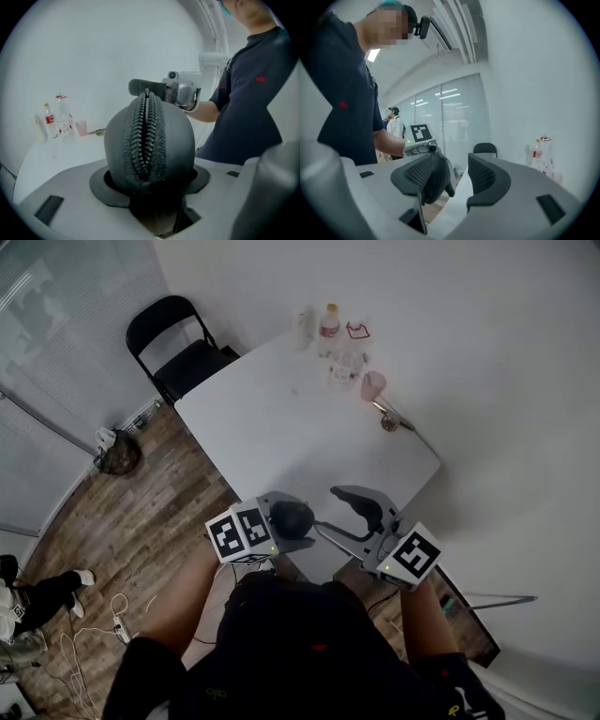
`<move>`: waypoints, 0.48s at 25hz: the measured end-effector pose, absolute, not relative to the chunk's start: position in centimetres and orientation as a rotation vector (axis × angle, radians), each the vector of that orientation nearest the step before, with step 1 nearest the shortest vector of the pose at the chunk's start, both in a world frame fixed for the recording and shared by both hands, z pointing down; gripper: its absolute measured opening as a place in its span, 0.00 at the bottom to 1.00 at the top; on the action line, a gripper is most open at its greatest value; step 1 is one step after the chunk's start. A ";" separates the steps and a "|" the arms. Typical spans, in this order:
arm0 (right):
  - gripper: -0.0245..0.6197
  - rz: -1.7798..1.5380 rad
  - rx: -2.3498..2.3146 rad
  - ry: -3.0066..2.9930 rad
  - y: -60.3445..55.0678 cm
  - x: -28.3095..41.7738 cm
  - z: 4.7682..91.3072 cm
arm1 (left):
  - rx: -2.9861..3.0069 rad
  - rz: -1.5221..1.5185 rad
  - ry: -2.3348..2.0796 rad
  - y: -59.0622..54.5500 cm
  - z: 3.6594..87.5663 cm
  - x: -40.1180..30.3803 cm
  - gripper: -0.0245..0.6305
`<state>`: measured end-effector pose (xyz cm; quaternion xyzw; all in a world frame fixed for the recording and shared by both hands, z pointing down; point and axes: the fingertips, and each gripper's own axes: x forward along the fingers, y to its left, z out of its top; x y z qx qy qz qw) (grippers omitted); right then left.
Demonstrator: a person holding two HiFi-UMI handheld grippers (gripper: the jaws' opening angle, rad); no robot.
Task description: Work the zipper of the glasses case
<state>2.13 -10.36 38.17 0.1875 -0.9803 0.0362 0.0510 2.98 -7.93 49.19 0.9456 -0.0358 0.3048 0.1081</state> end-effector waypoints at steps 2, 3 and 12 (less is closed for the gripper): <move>0.42 0.122 0.441 -2.955 -9.2 1.2 39.2 | 2.804 0.922 -0.075 -7.5 48.7 3.2 0.44; 0.45 0.131 0.386 -2.941 -8.7 0.6 39.7 | 2.814 0.943 -0.053 -7.2 48.6 3.4 0.44; 0.45 0.193 0.265 -2.994 -7.9 -1.0 40.4 | 2.855 0.977 0.032 -6.4 48.1 4.7 0.44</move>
